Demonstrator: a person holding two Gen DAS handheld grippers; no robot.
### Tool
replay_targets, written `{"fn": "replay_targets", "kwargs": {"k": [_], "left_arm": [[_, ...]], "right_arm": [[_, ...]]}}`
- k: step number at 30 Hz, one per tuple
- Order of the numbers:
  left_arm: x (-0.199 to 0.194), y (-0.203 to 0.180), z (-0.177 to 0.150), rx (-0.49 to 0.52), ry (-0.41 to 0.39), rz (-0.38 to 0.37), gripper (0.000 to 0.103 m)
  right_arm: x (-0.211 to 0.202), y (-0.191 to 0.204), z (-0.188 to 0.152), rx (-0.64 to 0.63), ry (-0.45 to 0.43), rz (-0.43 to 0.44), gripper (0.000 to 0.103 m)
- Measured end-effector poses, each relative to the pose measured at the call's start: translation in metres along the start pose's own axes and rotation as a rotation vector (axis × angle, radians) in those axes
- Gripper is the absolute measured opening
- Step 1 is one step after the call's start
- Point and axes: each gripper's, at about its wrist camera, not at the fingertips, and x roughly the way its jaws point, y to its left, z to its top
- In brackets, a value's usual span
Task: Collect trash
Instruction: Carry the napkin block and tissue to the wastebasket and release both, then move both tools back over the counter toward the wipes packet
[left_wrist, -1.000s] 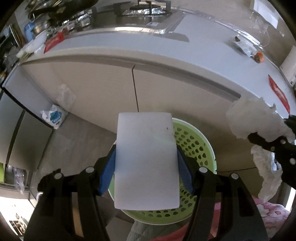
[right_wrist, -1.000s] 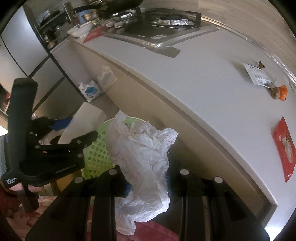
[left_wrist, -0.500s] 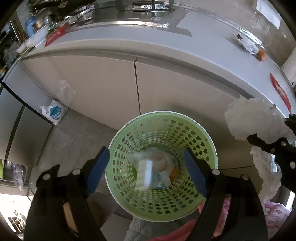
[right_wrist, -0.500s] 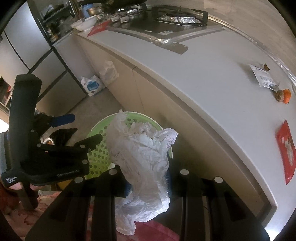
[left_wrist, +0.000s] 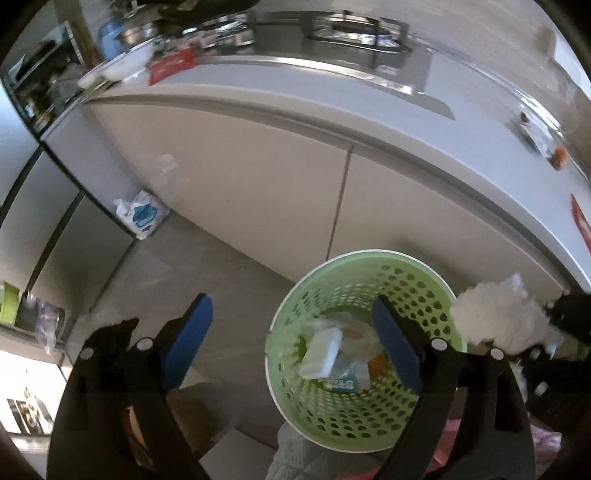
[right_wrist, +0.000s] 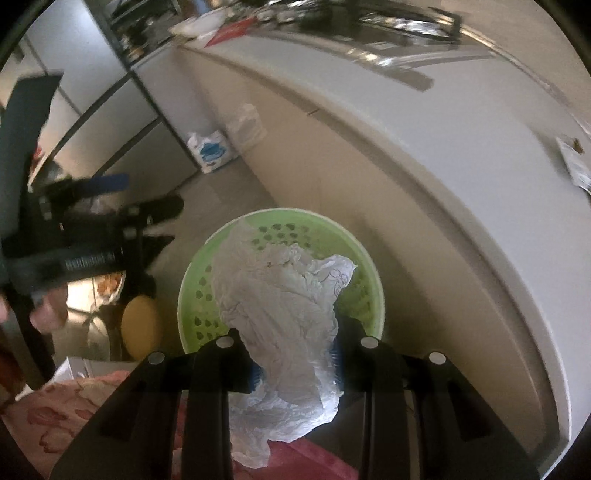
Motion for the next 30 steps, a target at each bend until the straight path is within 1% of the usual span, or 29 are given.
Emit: {"fn": "replay_targets", "kwargs": {"k": [2,4,6,7,11,13,20,23,25,28,30], "left_arm": [[0.002,0.005,0.0,-0.019,0.009,0.004,0.084],[0.003,0.007,0.0,-0.03,0.014,0.007,0.084],[0.004,0.008,0.0,-0.033,0.017,0.013,0.084],[0.005,0.008,-0.001,-0.031,0.019,0.015,0.084],[0.005,0.006,0.0,-0.03,0.019,0.014,0.084],[0.004,0.003,0.001,-0.021,0.018,0.011,0.084],[-0.004,-0.017,0.007,0.025,0.005,-0.017,0.084],[-0.012,-0.029,0.013,0.051,-0.005,-0.061,0.084],[-0.018,-0.038,0.017,0.065,-0.015,-0.094,0.084],[-0.026,-0.058,0.027,0.105,-0.037,-0.132,0.084],[-0.03,-0.071,0.033,0.138,-0.049,-0.145,0.084]], "right_arm": [[0.006,0.005,0.0,-0.019,0.007,0.004,0.035],[0.011,0.009,-0.001,-0.034,0.017,0.01,0.047],[0.01,0.01,0.0,-0.04,0.008,0.004,0.055],[0.009,0.011,0.001,-0.042,0.004,0.001,0.056],[0.005,0.007,0.002,-0.03,-0.009,-0.003,0.059],[0.002,0.003,0.001,-0.014,-0.017,-0.007,0.064],[-0.017,-0.016,-0.001,0.043,-0.061,-0.026,0.064],[-0.034,-0.033,-0.003,0.078,-0.091,-0.066,0.064],[-0.046,-0.048,-0.006,0.11,-0.117,-0.099,0.066],[-0.064,-0.076,-0.011,0.178,-0.145,-0.152,0.07],[-0.075,-0.103,-0.018,0.235,-0.166,-0.192,0.071]]}}
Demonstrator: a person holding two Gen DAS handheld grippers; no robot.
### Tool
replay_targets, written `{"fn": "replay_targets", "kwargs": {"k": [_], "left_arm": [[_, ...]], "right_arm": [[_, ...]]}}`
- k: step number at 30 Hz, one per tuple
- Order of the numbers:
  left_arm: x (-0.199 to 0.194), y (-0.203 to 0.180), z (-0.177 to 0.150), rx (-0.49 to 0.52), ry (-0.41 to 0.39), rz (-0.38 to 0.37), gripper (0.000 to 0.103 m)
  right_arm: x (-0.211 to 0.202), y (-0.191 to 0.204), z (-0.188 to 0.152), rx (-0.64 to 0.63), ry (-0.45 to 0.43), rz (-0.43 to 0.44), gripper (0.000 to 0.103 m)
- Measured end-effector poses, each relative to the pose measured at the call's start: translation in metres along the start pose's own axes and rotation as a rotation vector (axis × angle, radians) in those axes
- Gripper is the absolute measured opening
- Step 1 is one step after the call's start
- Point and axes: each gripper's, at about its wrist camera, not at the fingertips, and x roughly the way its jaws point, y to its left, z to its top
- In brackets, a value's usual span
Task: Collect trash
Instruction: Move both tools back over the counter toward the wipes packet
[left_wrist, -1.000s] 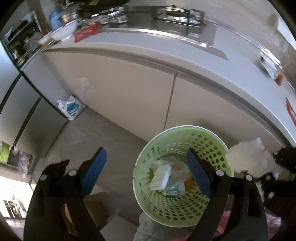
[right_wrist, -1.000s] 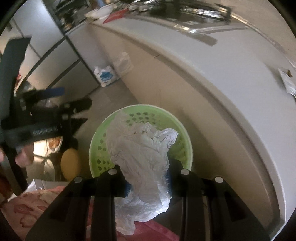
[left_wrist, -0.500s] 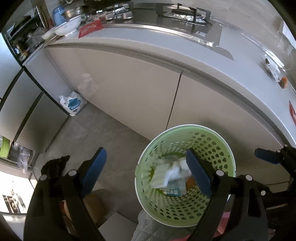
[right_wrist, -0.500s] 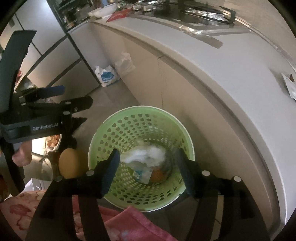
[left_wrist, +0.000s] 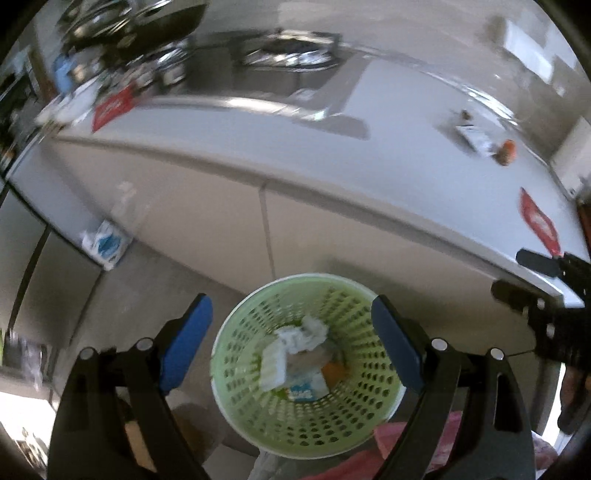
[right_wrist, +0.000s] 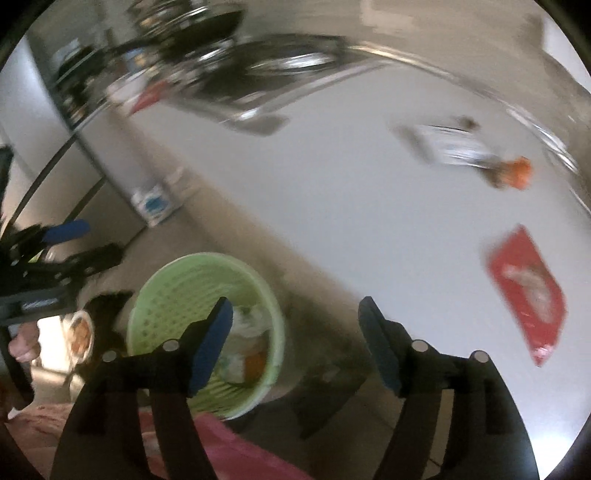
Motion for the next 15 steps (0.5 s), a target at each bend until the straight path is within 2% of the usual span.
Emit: {"fn": "replay_targets", "kwargs": {"k": [2,9,15], "left_arm": [[-0.001,-0.014,0.01,0.036,-0.012,-0.013,0.089],[0.002,-0.081,0.049,0.214,-0.071,-0.064,0.09],[0.023,-0.149,0.09,0.333,-0.1,-0.152,0.09]], "right_arm": [[-0.003,-0.023,0.001,0.047,-0.011,-0.037,0.072],[-0.015,-0.099,-0.004,0.191,-0.046,-0.132,0.072],[-0.022,-0.149,0.004,0.271,-0.093,-0.156,0.072]]}}
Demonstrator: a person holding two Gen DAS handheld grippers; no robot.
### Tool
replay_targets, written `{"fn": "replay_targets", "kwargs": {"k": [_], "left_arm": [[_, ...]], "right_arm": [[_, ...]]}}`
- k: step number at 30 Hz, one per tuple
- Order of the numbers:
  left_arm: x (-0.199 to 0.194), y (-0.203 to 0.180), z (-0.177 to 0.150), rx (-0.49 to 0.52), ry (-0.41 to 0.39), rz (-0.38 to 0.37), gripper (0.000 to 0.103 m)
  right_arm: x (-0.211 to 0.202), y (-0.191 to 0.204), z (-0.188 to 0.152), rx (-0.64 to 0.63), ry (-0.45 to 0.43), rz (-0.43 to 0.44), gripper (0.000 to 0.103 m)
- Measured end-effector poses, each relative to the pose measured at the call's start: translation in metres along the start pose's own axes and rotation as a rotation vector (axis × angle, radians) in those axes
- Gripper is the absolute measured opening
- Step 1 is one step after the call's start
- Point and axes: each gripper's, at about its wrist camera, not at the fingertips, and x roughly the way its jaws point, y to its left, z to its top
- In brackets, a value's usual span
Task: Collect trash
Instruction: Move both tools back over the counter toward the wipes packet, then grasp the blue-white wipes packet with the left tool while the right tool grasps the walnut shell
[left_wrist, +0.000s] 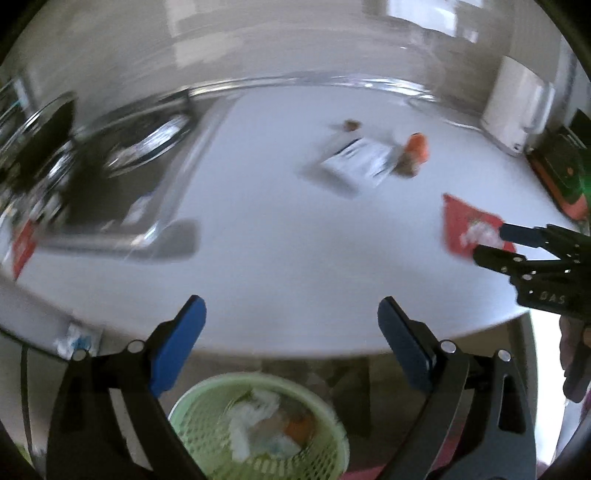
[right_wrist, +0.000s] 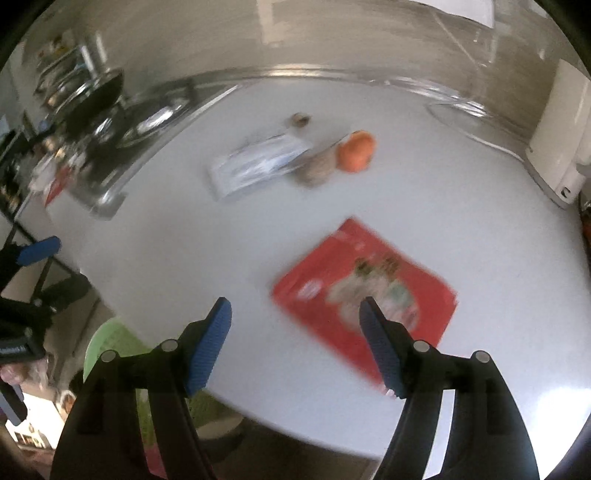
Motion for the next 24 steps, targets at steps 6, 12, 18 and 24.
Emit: {"fn": "replay_targets", "kwargs": {"k": [6,12,18,24], "left_arm": [[0.04,-0.03,0.046,0.071,0.0,-0.036,0.09],[0.072,-0.039,0.071,0.089,0.02,-0.056,0.09],[0.094,-0.043,0.084,0.112,0.032,-0.079,0.09],[0.108,-0.04,0.093,0.104,0.043,-0.084,0.09]], "right_arm": [[0.027,-0.028,0.039,0.063,-0.039,0.001,0.069],[0.063,-0.037,0.071,0.102,-0.011,0.027,0.056],[0.081,-0.03,0.088,0.092,0.003,0.041,0.052],[0.093,-0.026,0.096,0.085,0.012,0.054,0.036]]}}
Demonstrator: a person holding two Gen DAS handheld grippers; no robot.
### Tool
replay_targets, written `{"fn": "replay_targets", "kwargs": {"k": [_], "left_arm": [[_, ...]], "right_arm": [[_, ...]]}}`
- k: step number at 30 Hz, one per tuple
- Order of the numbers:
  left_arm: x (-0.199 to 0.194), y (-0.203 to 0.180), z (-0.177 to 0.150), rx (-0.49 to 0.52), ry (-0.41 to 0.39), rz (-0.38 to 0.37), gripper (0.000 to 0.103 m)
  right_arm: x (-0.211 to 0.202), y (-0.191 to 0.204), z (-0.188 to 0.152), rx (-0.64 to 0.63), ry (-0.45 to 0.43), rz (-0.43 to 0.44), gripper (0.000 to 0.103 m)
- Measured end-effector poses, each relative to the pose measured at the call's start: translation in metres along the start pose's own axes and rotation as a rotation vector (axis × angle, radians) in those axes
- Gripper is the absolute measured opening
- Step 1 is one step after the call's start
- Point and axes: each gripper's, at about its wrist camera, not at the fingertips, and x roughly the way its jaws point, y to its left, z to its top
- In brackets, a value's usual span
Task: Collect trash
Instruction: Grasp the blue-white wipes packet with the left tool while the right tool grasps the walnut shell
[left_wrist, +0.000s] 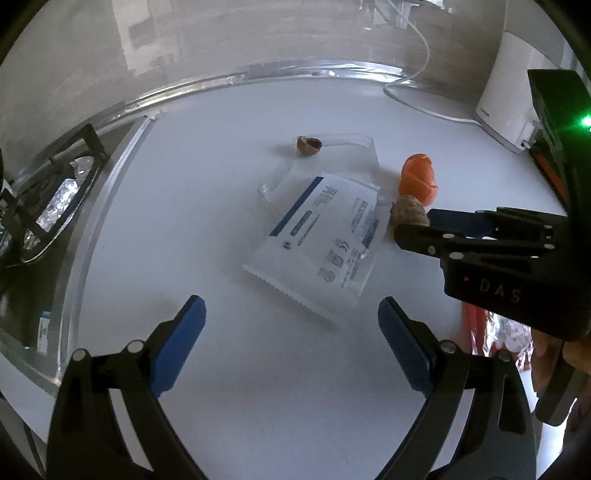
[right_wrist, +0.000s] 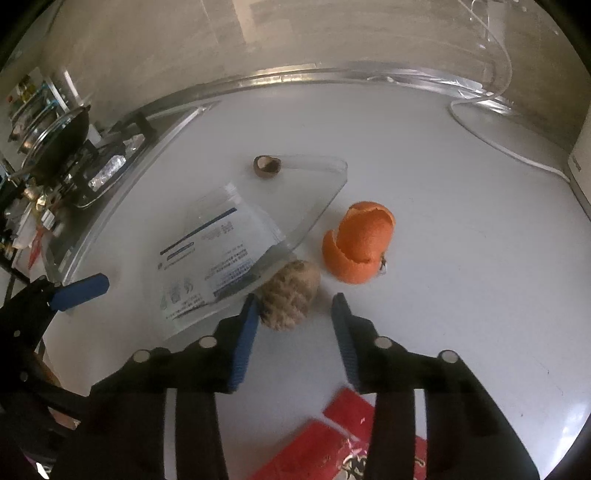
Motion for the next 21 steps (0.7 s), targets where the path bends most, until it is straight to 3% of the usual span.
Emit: {"fn": "replay_targets", "kwargs": {"k": [1,15,17,21], "left_arm": [[0.002,0.0,0.001,0.003,0.001,0.001,0.09],[0.019,-0.019,0.019,0.1,-0.018,0.025,0.089],[0.018,-0.018,0.018,0.089,-0.013,0.005,0.074],[0.017,-0.016,0.015,0.07,-0.003,-0.019,0.059]], "right_arm": [[0.0,0.0,0.001,-0.001,0.003,0.005,0.032],[-0.043,-0.038,-0.02,0.079,-0.026,0.011,0.028],[-0.049,-0.044,-0.024,0.096,-0.034,0.01,0.028],[-0.052,-0.051,-0.03,0.108,-0.04,0.004,0.028]]}}
